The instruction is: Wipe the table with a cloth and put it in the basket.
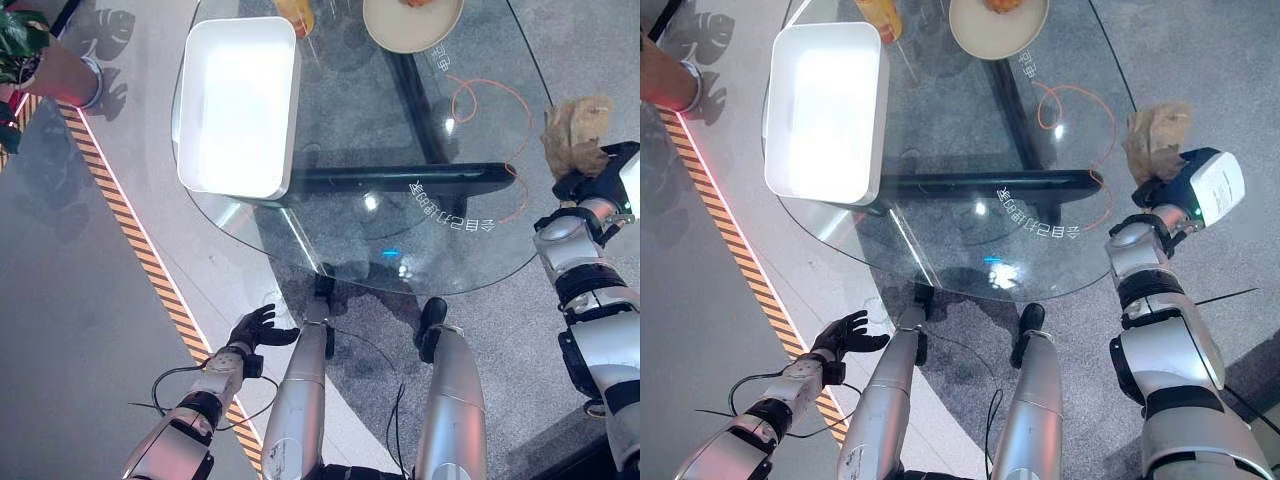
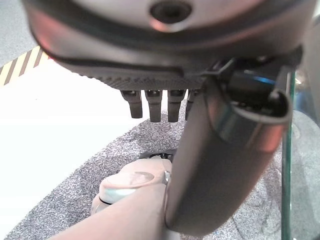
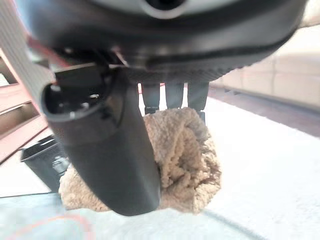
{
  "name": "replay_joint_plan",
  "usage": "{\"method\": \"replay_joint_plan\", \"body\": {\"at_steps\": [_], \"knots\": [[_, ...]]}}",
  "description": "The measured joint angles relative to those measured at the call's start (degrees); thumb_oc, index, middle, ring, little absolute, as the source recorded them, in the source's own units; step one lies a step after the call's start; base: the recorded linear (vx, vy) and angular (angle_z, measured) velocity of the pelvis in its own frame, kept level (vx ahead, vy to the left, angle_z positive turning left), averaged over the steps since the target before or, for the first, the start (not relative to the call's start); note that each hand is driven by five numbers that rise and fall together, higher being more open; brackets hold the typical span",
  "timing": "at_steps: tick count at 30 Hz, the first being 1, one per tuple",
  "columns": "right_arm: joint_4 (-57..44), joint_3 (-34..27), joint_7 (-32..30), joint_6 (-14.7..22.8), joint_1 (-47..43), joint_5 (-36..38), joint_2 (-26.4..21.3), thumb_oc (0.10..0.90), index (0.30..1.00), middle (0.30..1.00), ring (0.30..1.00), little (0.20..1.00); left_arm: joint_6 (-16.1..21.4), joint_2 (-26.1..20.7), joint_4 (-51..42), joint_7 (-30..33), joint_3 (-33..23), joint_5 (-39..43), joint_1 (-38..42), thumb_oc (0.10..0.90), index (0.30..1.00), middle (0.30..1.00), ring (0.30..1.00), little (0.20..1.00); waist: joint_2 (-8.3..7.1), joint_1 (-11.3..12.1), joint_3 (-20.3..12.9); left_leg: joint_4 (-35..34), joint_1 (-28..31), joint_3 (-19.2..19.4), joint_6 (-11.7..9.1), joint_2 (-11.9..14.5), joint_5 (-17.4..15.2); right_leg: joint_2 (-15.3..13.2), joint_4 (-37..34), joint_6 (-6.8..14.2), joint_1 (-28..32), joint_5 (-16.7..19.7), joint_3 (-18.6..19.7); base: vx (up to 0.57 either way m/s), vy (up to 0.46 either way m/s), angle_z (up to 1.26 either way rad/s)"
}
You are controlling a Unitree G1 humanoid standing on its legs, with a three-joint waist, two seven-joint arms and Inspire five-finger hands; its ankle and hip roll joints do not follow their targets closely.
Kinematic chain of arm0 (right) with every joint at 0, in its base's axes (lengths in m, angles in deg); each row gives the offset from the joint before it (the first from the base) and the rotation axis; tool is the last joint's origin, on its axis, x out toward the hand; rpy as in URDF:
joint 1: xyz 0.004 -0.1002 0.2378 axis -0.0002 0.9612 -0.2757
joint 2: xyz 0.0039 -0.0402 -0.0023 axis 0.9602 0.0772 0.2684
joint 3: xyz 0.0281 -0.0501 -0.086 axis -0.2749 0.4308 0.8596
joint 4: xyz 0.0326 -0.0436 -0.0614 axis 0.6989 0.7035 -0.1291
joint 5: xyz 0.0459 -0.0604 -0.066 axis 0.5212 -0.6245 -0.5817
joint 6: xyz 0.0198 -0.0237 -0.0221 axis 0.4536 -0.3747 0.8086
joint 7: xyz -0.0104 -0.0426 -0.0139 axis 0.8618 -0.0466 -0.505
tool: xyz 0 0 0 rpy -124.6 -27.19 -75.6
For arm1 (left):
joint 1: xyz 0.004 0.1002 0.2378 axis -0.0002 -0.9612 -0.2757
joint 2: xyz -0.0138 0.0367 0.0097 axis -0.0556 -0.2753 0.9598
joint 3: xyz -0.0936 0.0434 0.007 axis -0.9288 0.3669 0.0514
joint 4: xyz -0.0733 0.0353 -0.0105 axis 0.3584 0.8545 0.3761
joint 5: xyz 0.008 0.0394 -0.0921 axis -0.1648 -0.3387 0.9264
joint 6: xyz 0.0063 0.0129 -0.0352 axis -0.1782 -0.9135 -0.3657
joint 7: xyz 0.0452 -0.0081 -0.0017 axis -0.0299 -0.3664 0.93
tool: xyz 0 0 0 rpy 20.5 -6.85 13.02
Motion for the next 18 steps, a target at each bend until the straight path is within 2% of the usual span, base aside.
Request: {"method": "replay_joint_plan", "body": {"at_steps": [5, 10, 15, 18], "knots": [[-3.6, 3.1, 1.4, 0.8, -0.3, -0.2, 2.4, 0.1, 0.3, 0.3, 0.3, 0.2, 0.1, 0.0, 0.1, -0.1, 0.0, 0.0, 0.1, 0.8, 0.9, 0.9, 0.9, 0.9, -0.01, 0.1, 0.0, 0.1, 0.0, 0.0, -0.1, 0.0, 0.1, 0.0, 0.0, 0.1, 0.1, 0.0, 0.0, 0.0, 0.0, 0.0], [-5.9, 7.6, 4.7, 0.7, -0.5, -3.5, 5.9, 0.1, 0.3, 0.3, 0.3, 0.2, 0.1, 0.0, 0.2, -0.2, 0.0, 0.0, 0.1, 0.8, 0.9, 0.9, 0.9, 0.9, -0.01, 0.2, 0.0, 0.1, 0.2, 0.0, -0.1, 0.0, 0.2, 0.0, 0.1, 0.0, 0.2, 0.1, 0.0, 0.0, 0.0, 0.0], [-6.2, 10.7, 8.2, -0.3, -0.7, -6.8, 9.5, 0.1, 0.3, 0.3, 0.3, 0.2, 0.3, 0.1, 0.9, -0.6, 0.1, 0.0, 0.1, 0.8, 0.9, 0.9, 0.9, 0.9, 0.02, 0.7, 0.0, -0.2, 0.4, 0.0, 0.0, -0.1, 0.4, -0.1, 0.3, -0.1, 0.2, 0.1, 0.1, 0.0, 0.0, 0.0], [-6.2, 12.1, 9.3, -1.4, -0.7, -9.3, 9.9, 0.1, 0.3, 0.3, 0.3, 0.2, 0.3, 0.3, 0.9, -0.6, 0.1, -0.1, 0.1, 0.8, 0.9, 0.9, 0.9, 0.9, 0.04, 1.2, 0.0, -1.4, 0.9, 0.0, 0.4, -0.1, 0.7, -0.1, 0.3, -0.3, 0.2, 0.1, 0.1, 0.0, 0.0, 0.0]]}}
